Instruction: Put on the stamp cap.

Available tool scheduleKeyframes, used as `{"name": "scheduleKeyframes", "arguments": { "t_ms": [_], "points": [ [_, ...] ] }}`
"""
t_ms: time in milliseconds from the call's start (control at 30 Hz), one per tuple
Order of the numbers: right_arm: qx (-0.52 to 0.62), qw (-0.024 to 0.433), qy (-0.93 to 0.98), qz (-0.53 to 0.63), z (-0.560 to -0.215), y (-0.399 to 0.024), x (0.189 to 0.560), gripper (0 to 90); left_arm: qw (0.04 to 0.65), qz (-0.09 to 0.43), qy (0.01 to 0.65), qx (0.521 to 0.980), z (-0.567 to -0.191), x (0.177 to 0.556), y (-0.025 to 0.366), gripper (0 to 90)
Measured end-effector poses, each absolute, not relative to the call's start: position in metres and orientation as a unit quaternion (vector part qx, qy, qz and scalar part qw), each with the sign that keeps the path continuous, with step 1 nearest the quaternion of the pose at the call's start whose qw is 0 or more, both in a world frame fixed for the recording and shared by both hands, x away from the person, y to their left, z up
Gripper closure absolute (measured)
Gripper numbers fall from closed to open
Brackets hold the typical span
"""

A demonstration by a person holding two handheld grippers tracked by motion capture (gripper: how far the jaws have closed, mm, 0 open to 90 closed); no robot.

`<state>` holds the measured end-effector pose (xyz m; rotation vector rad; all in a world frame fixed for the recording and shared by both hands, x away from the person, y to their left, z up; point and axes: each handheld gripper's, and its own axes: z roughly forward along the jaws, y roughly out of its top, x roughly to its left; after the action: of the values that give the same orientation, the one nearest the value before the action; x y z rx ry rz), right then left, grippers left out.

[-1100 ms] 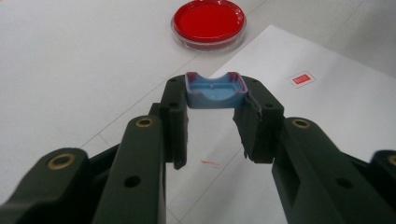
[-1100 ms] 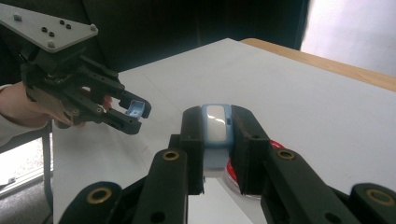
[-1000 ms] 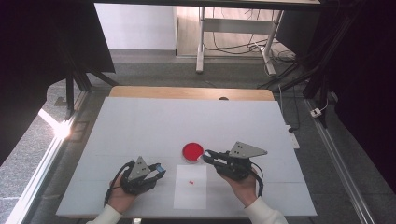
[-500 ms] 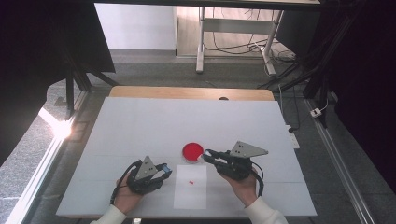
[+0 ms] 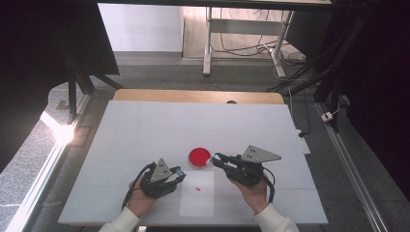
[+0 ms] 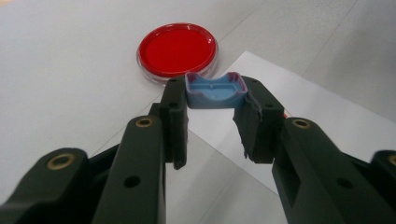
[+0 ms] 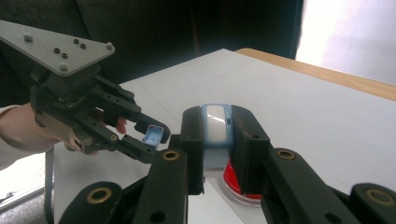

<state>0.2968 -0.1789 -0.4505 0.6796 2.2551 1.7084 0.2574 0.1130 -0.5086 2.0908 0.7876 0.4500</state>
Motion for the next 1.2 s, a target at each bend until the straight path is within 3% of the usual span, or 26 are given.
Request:
{"name": "scheduleKeyframes", "arguments": {
  "t_ms": [1200],
  "points": [
    [0.233, 0.118, 0.769, 0.583, -0.452, -0.174, 0.294, 75.2, 0.427, 0.161, 0.279, 0.845, -0.508, 0.268, 0.066, 64.6]
  ]
}}
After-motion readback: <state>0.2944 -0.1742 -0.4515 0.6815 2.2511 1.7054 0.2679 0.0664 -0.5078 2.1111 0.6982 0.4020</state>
